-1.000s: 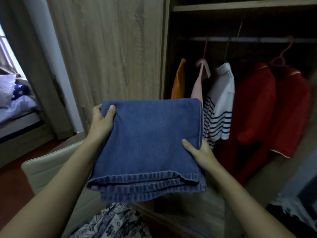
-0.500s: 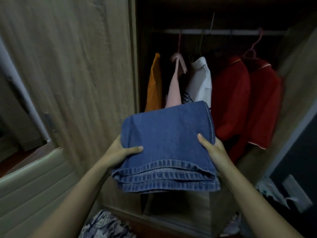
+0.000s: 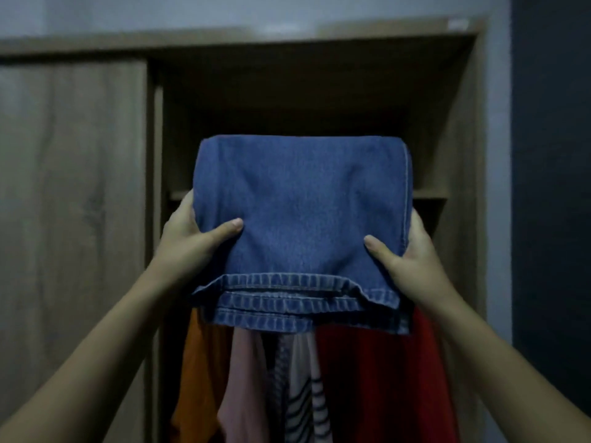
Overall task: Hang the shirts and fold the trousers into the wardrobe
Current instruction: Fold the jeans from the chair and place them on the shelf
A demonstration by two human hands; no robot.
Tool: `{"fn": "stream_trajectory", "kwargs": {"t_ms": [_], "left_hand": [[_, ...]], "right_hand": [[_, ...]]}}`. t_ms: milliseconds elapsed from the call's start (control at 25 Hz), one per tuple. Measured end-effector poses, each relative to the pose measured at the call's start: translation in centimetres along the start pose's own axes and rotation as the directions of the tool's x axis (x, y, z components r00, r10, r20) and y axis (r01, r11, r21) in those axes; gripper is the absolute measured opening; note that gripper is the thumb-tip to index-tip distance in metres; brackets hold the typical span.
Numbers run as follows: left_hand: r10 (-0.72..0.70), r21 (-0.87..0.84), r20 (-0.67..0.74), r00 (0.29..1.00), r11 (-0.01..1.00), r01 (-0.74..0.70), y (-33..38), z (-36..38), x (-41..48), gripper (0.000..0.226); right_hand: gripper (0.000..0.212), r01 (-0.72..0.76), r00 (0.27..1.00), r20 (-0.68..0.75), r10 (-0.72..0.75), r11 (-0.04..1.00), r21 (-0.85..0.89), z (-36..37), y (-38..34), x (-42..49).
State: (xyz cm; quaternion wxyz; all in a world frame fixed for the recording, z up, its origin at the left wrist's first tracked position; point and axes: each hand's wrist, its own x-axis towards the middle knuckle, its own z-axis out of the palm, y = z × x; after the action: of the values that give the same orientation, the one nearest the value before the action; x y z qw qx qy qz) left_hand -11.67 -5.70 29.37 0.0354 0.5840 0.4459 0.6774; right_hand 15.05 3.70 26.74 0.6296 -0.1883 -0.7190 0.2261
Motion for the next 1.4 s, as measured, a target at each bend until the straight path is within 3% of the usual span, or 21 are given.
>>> {"fn": "stream_trajectory", "kwargs": {"t_ms": [120,240,320,400,480,560,600,640,720,760,800,840,880,920,960,1040,1120,1200,1320,1400], "left_hand": [[0.077,0.052,-0.006,0.997,0.996,-0.076,2.6,2.7,6.7,0.071],[-0.014,0.054,-0.013,1.000,0.998,0.015,4.3,5.4,13.9,0.056],[-0.117,0.108,-0.005,0.993,0.987,0.117,4.4,7.1,19.1,0.048],[-0.182,0.285,-0.003,0.983,0.942,0.175,3.4,8.8,22.9,0.061],[-0.284,0.576,0.061,0.957,0.793,0.199,1.1,10.4,24.3,0.076],[-0.384,0.807,0.088,0.919,0.568,0.160,-0.9,11.5,24.1,0.076],[-0.345,0.866,0.080,0.935,0.488,0.106,-0.8,11.7,23.9,0.071],[-0.248,0.887,0.119,0.961,0.462,0.009,-0.2,11.6,23.5,0.065],[-0.083,0.812,0.316,0.945,0.540,-0.224,1.3,11.2,21.9,0.061],[-0.075,0.767,0.426,0.902,0.559,-0.316,2.0,11.1,20.6,0.070],[-0.092,0.775,0.515,0.852,0.476,-0.417,2.3,11.1,18.9,0.083],[-0.087,0.801,0.574,0.815,0.270,-0.535,1.7,11.1,17.2,0.097],[0.002,0.794,0.607,0.795,0.058,-0.606,0.5,10.8,15.6,0.104],[0.141,0.766,0.642,0.753,-0.082,-0.638,-1.0,10.3,14.9,0.100],[0.260,0.733,0.676,0.690,-0.144,-0.664,-2.0,9.6,15.0,0.086],[0.452,0.691,0.696,0.557,-0.212,-0.691,-3.0,8.5,17.0,0.060],[0.482,0.735,0.653,0.585,-0.218,-0.642,-2.5,9.0,19.1,0.052],[0.447,0.774,0.616,0.648,-0.194,-0.602,-2.0,10.9,20.4,0.058],[0.392,0.736,0.639,0.662,-0.062,-0.674,-1.7,14.3,21.7,0.062],[0.305,0.687,0.671,0.675,0.085,-0.722,-2.2,16.0,22.5,0.063]], "right_hand": [[0.058,0.054,0.995,-0.080,-0.062,0.994,-0.094,-2.0,-0.7,6.8],[0.061,0.042,0.985,-0.155,-0.078,0.974,-0.222,-2.8,-1.3,13.2],[0.060,-0.077,0.983,-0.184,0.009,0.928,-0.365,-2.8,-1.3,17.4],[0.069,-0.264,0.963,-0.194,0.187,0.802,-0.535,-2.8,-0.4,20.9],[0.078,-0.371,0.910,-0.151,0.386,0.597,-0.711,-3.1,0.9,22.7],[0.067,-0.331,0.864,-0.104,0.493,0.400,-0.855,-3.4,2.1,23.0],[0.061,-0.268,0.880,-0.085,0.468,0.339,-0.902,-3.4,2.3,23.1],[0.057,-0.182,0.920,-0.045,0.389,0.324,-0.928,-3.4,2.2,23.0],[0.056,0.066,0.969,0.171,0.178,0.480,-0.875,-3.2,1.4,22.5],[0.064,0.163,0.946,0.296,0.133,0.595,-0.787,-3.0,0.8,22.0],[0.078,0.251,0.897,0.424,0.126,0.646,-0.721,-2.8,0.4,21.3],[0.093,0.357,0.839,0.525,0.147,0.579,-0.733,-2.6,0.3,20.4],[0.106,0.481,0.802,0.573,0.169,0.386,-0.787,-2.5,0.8,19.4],[0.110,0.559,0.800,0.582,0.149,0.168,-0.812,-2.8,1.7,18.8],[0.105,0.586,0.808,0.585,0.075,0.003,-0.810,-3.2,2.2,18.5],[0.082,0.601,0.786,0.607,-0.118,-0.091,-0.794,-4.5,2.1,19.0],[0.064,0.644,0.709,0.653,-0.265,-0.134,-0.753,-5.5,1.8,20.7],[0.058,0.621,0.704,0.645,-0.297,-0.183,-0.762,-6.7,2.0,22.6],[0.061,0.514,0.840,0.534,-0.095,-0.176,-0.840,-8.9,2.9,24.1],[0.067,0.503,0.863,0.489,0.128,-0.134,-0.854,-9.8,3.8,23.9]]}}
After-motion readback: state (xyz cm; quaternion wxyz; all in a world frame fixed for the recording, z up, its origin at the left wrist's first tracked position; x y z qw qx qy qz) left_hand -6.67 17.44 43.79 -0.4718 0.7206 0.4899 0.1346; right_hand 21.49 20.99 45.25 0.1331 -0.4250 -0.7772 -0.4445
